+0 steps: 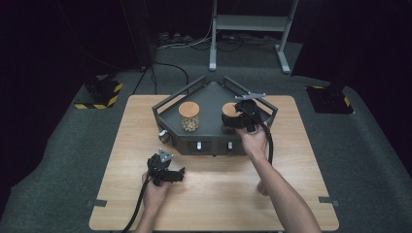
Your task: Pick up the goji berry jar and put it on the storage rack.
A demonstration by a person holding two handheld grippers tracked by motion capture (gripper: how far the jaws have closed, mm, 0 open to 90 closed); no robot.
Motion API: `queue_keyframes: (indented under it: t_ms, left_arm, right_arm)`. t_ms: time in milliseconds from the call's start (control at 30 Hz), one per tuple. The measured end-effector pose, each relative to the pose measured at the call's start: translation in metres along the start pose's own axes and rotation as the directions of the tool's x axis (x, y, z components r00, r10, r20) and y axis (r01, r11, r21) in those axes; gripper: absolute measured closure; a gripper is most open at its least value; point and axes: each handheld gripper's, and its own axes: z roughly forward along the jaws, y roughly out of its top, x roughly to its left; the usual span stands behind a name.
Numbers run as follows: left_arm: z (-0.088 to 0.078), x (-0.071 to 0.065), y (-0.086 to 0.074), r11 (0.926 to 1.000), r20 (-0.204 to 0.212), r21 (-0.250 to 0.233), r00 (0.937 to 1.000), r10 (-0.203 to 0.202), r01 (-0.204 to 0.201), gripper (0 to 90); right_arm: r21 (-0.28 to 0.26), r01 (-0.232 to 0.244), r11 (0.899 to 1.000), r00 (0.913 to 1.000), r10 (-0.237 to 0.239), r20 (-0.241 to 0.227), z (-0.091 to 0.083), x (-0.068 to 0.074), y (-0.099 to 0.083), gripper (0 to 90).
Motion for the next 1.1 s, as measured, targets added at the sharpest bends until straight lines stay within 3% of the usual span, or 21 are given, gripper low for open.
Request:
queue_keyframes:
  t_ms: [700, 967, 1100]
  left_arm:
    - [0.0000, 0.0000, 0.0000, 1.0000, 0.000, 0.000, 1.0000, 0.000, 0.000, 4.3]
    - [0.0000, 0.0000, 0.0000, 1.0000, 0.000, 0.000, 1.0000, 0.000, 0.000, 4.3]
    - [0.0000, 0.0000, 0.0000, 1.0000, 0.000, 0.000, 1.0000, 0.000, 0.000, 4.3]
  right_arm:
    - [0.007, 0.026, 1.000, 0.9996, -0.026, 0.014, 0.0035, 0.0014, -0.0034, 25.6]
    - [0.014, 0.024, 1.000, 0.9997, -0.024, -0.001, 0.0040, -0.0004, -0.0026, 25.0]
    - [0.017, 0.017, 1.000, 0.9998, -0.017, -0.011, 0.0039, -0.0023, -0.0026, 17.4]
